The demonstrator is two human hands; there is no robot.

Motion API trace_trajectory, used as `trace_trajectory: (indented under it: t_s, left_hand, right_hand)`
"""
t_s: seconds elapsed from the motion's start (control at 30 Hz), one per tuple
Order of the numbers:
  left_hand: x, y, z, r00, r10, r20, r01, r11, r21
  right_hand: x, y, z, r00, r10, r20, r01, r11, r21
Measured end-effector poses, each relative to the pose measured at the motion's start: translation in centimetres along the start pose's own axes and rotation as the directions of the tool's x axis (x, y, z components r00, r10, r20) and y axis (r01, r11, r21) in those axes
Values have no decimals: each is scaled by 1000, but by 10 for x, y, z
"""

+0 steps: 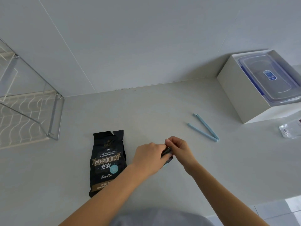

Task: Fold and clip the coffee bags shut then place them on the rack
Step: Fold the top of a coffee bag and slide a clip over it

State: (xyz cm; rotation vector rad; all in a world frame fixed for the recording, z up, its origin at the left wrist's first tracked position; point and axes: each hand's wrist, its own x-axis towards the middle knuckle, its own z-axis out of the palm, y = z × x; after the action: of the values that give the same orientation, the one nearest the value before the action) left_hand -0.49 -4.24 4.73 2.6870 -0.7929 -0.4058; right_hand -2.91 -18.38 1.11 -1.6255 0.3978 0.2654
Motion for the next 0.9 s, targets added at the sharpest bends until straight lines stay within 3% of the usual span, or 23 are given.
trace_trajectory:
  t_s: [0.1, 0.27, 0.4, 0.63, 0.8, 0.9]
  left_hand:
    - [0, 3, 6, 999, 28, -30, -28, 999, 24]
    - [-14, -4, 5, 995, 85, -50, -90, 991, -96]
    - [-18, -2, 7, 981, 193, 33, -190, 978, -86]
    - [-17, -13, -8, 986, 165, -4, -165, 983, -83]
    - [-8, -32, -33, 974, 193, -119, -198, 980, -33]
    - [-2, -38, -34, 985, 116, -128, -128, 988, -85]
  right_hand:
    - [4, 0, 5, 999, -37, -28, 36, 998, -45]
    - [4, 9, 13, 991, -126, -49, 122, 988, -90]
    - [2, 22, 16, 989, -138, -57, 132, 987, -96]
    - [-5, 5, 15, 985, -171, -14, 168, 979, -116]
    - [-15, -17, 11, 966, -259, 23, 259, 966, -8]
    - [-15, -21, 3, 962, -268, 48, 269, 963, -17]
